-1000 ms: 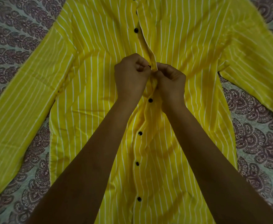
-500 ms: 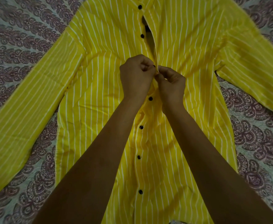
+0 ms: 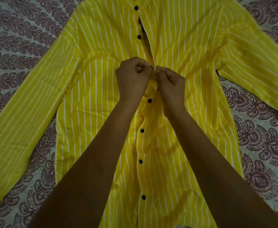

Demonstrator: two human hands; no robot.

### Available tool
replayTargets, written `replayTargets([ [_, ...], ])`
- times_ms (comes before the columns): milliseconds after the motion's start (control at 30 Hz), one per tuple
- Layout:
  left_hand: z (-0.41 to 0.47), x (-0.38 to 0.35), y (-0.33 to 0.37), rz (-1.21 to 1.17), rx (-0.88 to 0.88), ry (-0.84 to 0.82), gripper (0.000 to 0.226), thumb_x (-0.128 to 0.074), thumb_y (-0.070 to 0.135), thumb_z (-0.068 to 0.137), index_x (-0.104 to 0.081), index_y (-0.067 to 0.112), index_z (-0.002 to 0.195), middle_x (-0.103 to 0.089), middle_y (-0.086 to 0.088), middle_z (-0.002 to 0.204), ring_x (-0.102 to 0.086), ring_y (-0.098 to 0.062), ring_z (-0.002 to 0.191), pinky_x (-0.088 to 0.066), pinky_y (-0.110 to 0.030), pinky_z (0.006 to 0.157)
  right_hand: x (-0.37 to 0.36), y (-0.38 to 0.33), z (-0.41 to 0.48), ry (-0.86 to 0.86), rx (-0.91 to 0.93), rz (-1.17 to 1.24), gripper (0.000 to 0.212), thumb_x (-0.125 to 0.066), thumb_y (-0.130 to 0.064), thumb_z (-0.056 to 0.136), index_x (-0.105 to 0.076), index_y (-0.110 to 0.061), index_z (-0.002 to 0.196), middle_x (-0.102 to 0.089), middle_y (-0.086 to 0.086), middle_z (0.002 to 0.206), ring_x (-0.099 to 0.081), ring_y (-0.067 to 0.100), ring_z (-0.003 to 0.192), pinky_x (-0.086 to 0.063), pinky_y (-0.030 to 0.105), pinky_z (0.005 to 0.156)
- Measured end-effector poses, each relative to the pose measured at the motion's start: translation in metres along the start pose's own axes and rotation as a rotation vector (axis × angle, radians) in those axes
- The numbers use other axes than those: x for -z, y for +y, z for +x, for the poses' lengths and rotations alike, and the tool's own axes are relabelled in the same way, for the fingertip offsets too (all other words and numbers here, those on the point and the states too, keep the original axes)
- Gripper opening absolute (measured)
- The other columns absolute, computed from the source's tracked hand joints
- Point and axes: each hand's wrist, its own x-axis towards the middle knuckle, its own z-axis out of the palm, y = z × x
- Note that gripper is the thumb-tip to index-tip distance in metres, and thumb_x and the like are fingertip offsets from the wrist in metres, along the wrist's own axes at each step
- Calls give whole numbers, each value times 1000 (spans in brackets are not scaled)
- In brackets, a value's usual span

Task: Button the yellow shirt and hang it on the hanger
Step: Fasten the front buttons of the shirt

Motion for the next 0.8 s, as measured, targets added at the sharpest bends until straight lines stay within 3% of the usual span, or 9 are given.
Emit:
replayTargets([
  [100,1,2,-2,-31,32,-53,10,-63,6,76,-69,13,76,-66,4,65,-68,-17,69,-57,-43,76,4,-4,4,-22,-56,96,20,-54,-18,86,-70,-13,76,-67,11,77,-61,20,72,-48,33,69],
  [233,4,3,-2,-22,51,-90,10,-61,3,78,-69,7,82,-66,-2,66,-69,-22,71,-58,-43,76,8,-5,12,-75,-6,47,10,-58,-3,82,-67,-3,79,-57,4,61,-50,3,53,-41,16,54],
  [333,9,2,-5,-1,78,-88,17,-54,2,77,-69,7,82,-68,-12,76,-69,-28,79,-56,-46,79,4,-5,12,-82,90,-43,7,-63,-1,75,-67,-6,75,-64,0,65,-59,2,58,-46,16,59],
  [400,8,0,-4,-40,130,-91,21,-50,3,78,-66,13,68,-66,-10,74,-68,-29,80,-56,-48,79,0,-5,9,-48,180,-141,5,-65,-1,75,-67,-6,76,-64,-5,65,-61,-1,58,-46,11,60],
  [500,4,0,-1,-217,239,-82,23,-58,6,81,-65,19,65,-66,-5,72,-68,-23,79,-58,-37,76,-7,-3,3,28,282,-222,2,-66,-8,79,-67,-7,80,-64,-7,67,-62,1,61,-46,9,59],
  [600,3,2,-2,-413,329,-88,14,-62,4,84,-65,11,72,-65,-10,76,-66,-20,78,-56,-22,66,-11,1,-1,71,334,-285,8,-66,-15,82,-68,-7,84,-70,-1,75,-66,6,66,-52,19,63],
  [800,4,4,-2,-528,389,-90,10,-65,2,82,-64,8,74,-65,-8,76,-64,-14,72,-53,-17,61,-11,3,0,83,358,-306,13,-65,-17,83,-69,-7,91,-72,5,83,-68,9,71,-54,23,68],
])
